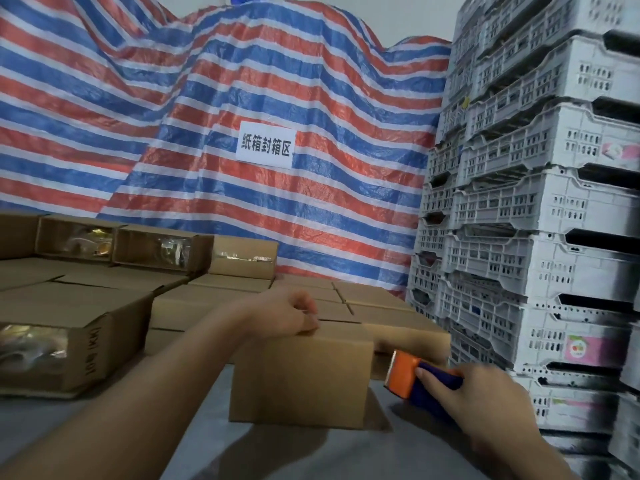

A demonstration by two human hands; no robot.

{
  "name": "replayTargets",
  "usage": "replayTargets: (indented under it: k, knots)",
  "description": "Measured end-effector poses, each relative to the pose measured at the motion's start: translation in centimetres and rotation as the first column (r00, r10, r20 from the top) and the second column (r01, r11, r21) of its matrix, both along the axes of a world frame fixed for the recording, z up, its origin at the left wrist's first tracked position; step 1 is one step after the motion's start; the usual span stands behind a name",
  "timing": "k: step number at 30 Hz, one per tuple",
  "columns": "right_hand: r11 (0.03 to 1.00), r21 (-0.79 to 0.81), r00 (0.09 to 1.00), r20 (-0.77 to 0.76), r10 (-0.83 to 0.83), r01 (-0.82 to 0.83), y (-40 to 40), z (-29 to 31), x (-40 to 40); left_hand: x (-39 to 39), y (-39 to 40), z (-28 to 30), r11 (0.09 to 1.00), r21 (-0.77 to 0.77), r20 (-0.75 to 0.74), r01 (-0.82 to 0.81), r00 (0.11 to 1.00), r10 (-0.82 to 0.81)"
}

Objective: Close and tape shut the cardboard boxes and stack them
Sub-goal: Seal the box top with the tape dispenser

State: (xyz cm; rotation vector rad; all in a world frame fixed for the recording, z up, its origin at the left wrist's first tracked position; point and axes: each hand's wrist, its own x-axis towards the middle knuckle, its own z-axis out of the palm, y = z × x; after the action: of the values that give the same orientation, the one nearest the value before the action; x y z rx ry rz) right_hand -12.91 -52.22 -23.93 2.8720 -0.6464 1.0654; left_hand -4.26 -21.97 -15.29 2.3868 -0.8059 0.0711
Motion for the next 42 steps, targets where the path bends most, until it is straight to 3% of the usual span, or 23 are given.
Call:
replayTargets:
  k: [2,4,7,10,13,15,19,25,30,42]
  knots:
    - [0.973,0.2,0.991,0.093,0.095,-0.112,-0.2,3.1,0.1,0.1,0.2,0.2,0.997,-0.073,-0.016,0.003,1.0,-0.004]
    - [0.871,0.389,0.948,0.218,0.23,-0.301,0.3,6.8,0.4,0.0,0.3,0.5,0.99,-0.143,-0.048,-0.001,0.999,-0.006]
    - [0.514,0.652,0.821,0.338,0.461,-0.557,2.0,11.9,2.0,0.0,0.2,0.7,0.962,-0.269,-0.166,-0.044,0.986,-0.001]
    - [0.227,0.747,0.692,0.396,0.604,-0.625,5.4,15.7,3.9,-0.1,-0.2,0.8,0.909,-0.399,-0.319,-0.123,0.948,-0.011]
    - [0.115,0.809,0.644,0.363,0.673,-0.576,8.3,17.2,6.1,0.4,-0.4,1.0,0.846,-0.497,-0.412,-0.193,0.911,-0.034]
    - [0.134,0.839,0.648,0.296,0.701,-0.528,9.5,16.9,7.2,0.8,-0.5,1.2,0.822,-0.521,-0.473,-0.229,0.879,-0.055]
    - [0.252,0.765,0.63,0.247,0.736,-0.593,10.3,16.1,9.1,2.0,-0.7,1.3,0.719,-0.633,-0.569,-0.287,0.802,-0.181]
    - [0.383,0.703,0.587,0.06,0.807,-0.599,11.4,16.7,9.3,2.3,-0.6,1.5,0.501,-0.798,-0.493,-0.333,0.84,-0.227]
    - [0.377,0.704,0.573,0.053,0.818,-0.602,11.9,16.8,9.4,1.6,1.2,1.0,0.308,-0.9,-0.411,-0.309,0.837,-0.36]
    - [0.338,0.728,0.564,0.08,0.822,-0.596,11.4,16.7,10.1,0.8,1.4,1.1,0.378,-0.892,-0.381,-0.249,0.863,-0.331]
